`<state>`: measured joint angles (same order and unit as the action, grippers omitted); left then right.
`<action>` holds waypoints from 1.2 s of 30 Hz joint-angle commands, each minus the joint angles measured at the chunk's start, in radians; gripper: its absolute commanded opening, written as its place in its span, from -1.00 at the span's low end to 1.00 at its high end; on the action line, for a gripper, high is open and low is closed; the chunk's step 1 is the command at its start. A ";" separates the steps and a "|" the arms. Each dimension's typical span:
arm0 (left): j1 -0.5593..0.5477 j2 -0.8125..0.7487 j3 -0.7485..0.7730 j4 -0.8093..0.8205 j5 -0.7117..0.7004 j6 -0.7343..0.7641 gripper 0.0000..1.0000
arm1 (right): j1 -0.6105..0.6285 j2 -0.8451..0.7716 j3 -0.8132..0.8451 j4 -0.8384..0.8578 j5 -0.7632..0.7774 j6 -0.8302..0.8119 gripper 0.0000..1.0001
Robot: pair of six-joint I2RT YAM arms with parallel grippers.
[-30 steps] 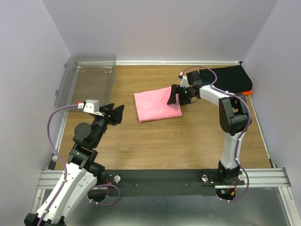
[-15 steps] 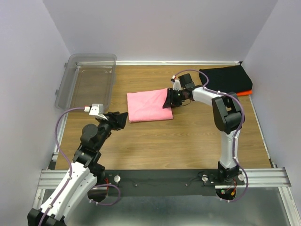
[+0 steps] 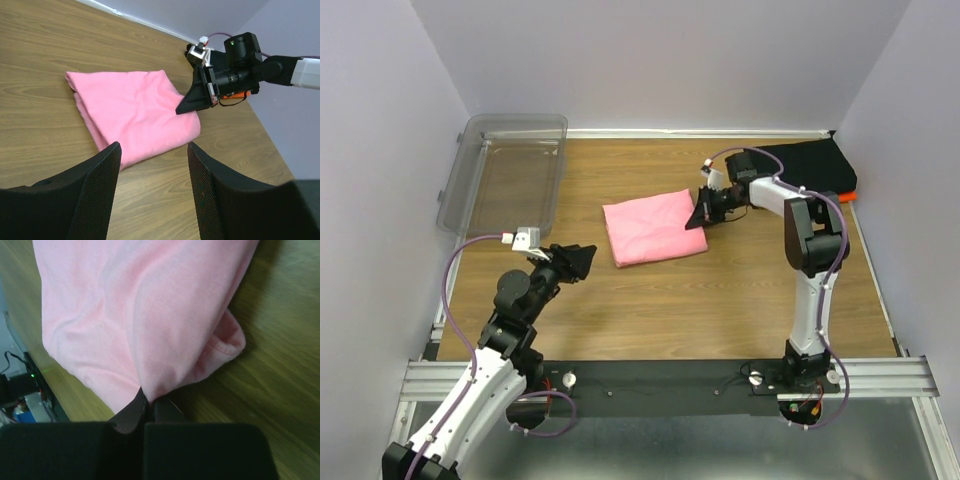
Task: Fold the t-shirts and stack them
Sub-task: Neatly place the folded tshirt to the corner
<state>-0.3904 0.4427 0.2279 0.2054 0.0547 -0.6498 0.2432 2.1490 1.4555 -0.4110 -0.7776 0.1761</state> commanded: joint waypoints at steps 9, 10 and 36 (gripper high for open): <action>-0.004 -0.053 -0.039 0.028 0.027 -0.024 0.27 | -0.058 -0.084 0.267 -0.360 0.293 -0.380 -0.99; -0.004 -0.053 -0.042 0.029 0.027 -0.024 0.27 | -0.061 -0.081 0.284 -0.385 0.310 -0.391 -0.99; -0.004 -0.036 -0.064 0.074 0.034 -0.005 0.27 | -0.116 0.018 0.798 -0.563 0.742 -0.664 -0.99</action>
<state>-0.3904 0.4030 0.1928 0.2470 0.0654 -0.6624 0.1352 2.1536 2.1841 -0.9474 -0.1108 -0.4393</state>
